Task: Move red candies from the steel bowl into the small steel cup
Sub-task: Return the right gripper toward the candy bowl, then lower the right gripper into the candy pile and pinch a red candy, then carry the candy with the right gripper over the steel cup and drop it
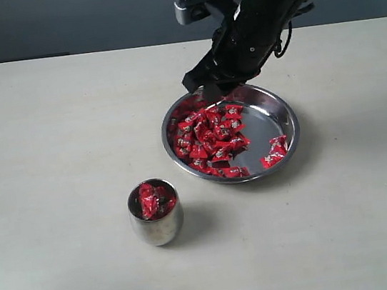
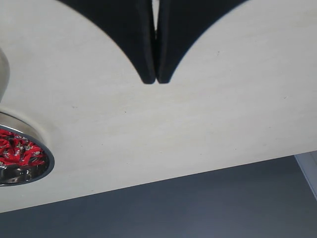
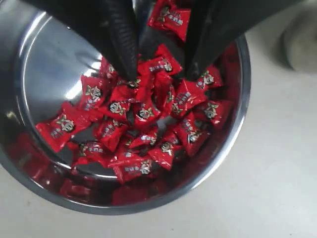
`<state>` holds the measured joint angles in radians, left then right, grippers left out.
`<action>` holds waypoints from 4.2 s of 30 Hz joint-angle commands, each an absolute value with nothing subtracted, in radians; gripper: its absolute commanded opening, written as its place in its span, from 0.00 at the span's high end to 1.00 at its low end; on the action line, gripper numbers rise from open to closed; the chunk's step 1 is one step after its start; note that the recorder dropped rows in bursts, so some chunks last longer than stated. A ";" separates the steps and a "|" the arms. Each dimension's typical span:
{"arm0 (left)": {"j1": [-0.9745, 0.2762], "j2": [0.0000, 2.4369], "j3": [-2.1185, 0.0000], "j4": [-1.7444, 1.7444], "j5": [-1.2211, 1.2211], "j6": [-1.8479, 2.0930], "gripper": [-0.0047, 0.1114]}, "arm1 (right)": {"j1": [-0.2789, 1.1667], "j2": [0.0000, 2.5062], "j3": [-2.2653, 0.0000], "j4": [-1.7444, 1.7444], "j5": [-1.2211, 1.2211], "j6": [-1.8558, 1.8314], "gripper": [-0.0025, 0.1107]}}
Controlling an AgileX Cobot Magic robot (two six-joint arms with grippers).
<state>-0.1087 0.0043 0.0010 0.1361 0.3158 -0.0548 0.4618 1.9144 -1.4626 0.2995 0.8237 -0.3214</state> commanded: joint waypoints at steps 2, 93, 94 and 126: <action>-0.116 0.000 0.000 0.135 0.309 -0.060 0.96 | 0.420 1.980 -1.460 0.291 0.865 -0.317 0.69; -0.116 0.000 0.000 0.135 0.309 -0.060 0.96 | 0.684 1.953 -1.460 0.458 0.881 -0.444 0.98; -0.116 0.000 0.000 0.135 0.309 -0.060 0.96 | 0.688 1.953 -1.460 0.458 0.884 -0.444 0.98; -0.116 0.000 0.000 0.135 0.309 -0.060 0.96 | 0.741 1.996 -1.460 0.473 1.017 -0.459 0.98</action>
